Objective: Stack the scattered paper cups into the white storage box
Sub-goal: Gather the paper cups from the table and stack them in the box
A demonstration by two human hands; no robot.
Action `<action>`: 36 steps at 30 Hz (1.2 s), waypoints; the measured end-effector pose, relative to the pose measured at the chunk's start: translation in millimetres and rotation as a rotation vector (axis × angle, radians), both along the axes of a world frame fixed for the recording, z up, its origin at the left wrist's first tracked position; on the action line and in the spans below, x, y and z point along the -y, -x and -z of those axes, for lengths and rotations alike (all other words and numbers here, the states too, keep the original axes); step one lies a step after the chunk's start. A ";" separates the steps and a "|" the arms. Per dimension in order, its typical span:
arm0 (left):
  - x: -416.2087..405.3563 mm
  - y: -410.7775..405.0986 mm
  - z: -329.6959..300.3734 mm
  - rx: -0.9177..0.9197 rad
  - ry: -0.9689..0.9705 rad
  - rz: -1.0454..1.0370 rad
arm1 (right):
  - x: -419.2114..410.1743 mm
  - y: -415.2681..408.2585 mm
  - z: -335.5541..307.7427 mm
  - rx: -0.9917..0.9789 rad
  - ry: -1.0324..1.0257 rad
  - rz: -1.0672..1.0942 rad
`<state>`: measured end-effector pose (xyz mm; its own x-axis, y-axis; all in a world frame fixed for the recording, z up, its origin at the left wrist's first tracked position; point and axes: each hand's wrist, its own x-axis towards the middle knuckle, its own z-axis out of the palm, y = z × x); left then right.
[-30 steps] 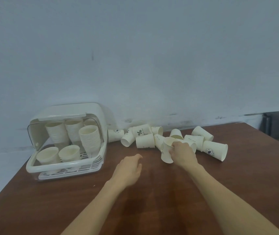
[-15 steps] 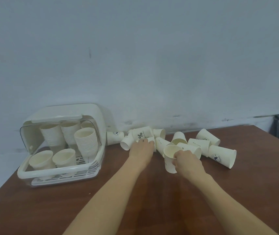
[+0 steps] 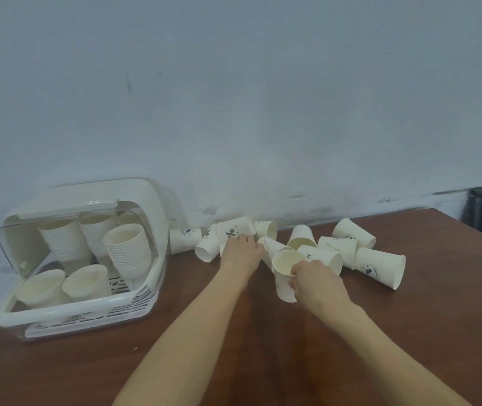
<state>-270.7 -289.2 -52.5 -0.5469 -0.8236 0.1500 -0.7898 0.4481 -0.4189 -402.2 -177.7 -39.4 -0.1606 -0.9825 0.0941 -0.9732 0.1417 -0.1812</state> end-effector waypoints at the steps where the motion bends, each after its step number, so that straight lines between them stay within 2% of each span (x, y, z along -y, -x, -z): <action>1: 1.3 0.1 0.4 0.013 -0.001 0.000 | -0.2 -0.6 -0.2 0.003 -0.002 0.003; 9: -11.9 -9.3 -10.7 0.055 -0.008 -0.012 | -3.9 -3.5 -2.6 0.011 -0.004 0.015; 12: -16.7 -15.3 -20.5 -0.022 0.044 0.004 | -6.4 -6.0 -3.8 0.024 -0.004 0.022; 15: -20.0 -26.3 -21.0 0.044 -0.056 -0.059 | -10.6 -7.8 -5.4 0.042 -0.006 0.024; 19: -27.4 -39.5 -20.8 0.006 -0.011 -0.069 | -17.2 -8.5 -6.0 0.076 -0.020 0.050; 26: -49.4 -64.0 -24.2 -0.063 -0.062 -0.111 | -28.3 -17.9 -15.2 0.119 -0.022 0.068; 36: -79.3 -85.6 -40.0 -0.170 -0.061 -0.125 | -38.4 -31.8 -30.9 0.070 0.029 0.038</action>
